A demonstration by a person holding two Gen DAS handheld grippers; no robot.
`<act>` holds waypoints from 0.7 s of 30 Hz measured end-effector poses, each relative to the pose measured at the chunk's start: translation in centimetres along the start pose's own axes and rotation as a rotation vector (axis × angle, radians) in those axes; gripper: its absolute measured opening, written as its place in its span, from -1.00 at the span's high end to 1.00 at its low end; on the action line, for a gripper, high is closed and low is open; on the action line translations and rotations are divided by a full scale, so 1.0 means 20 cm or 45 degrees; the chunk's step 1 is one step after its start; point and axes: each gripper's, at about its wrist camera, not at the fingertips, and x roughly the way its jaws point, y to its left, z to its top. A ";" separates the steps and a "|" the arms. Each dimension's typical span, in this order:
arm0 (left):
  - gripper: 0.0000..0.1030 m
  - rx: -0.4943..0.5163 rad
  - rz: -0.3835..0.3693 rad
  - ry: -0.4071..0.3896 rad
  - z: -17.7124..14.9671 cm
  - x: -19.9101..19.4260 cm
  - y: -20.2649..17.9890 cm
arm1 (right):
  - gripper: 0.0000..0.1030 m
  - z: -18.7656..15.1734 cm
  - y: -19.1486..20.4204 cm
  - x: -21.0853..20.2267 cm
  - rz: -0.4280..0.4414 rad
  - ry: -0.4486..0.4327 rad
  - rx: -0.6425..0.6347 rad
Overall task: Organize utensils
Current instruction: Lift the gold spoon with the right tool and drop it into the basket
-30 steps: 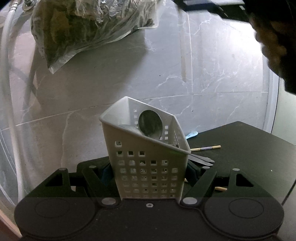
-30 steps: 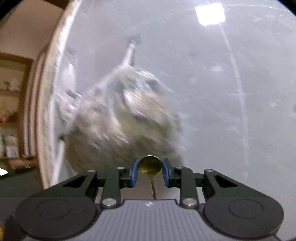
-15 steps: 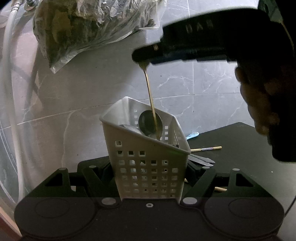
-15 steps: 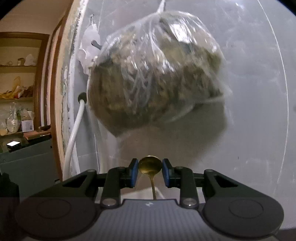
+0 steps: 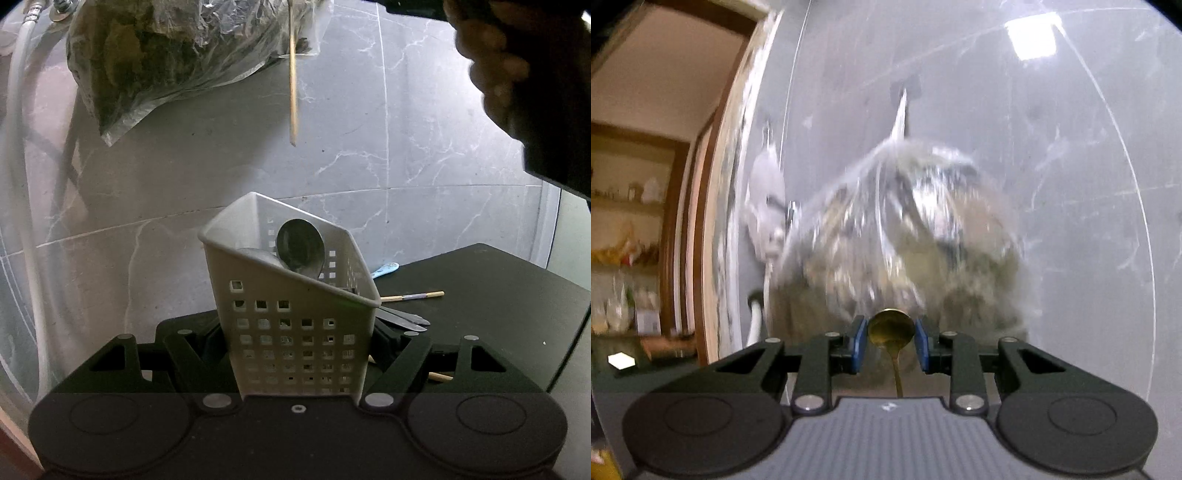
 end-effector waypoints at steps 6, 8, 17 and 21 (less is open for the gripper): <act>-0.50 0.001 0.003 0.002 0.00 0.00 0.00 | 0.40 -0.21 -0.01 0.05 -0.058 0.069 0.063; -0.50 -0.001 0.005 0.001 0.00 0.00 0.00 | 0.39 -0.30 -0.03 0.05 -0.064 0.143 0.087; -0.50 -0.002 0.006 -0.005 0.00 -0.01 0.00 | 0.39 -0.45 -0.05 -0.07 -0.091 0.293 0.138; -0.50 -0.003 0.007 -0.006 0.00 -0.01 0.00 | 0.39 -0.49 -0.06 -0.08 -0.087 0.347 0.161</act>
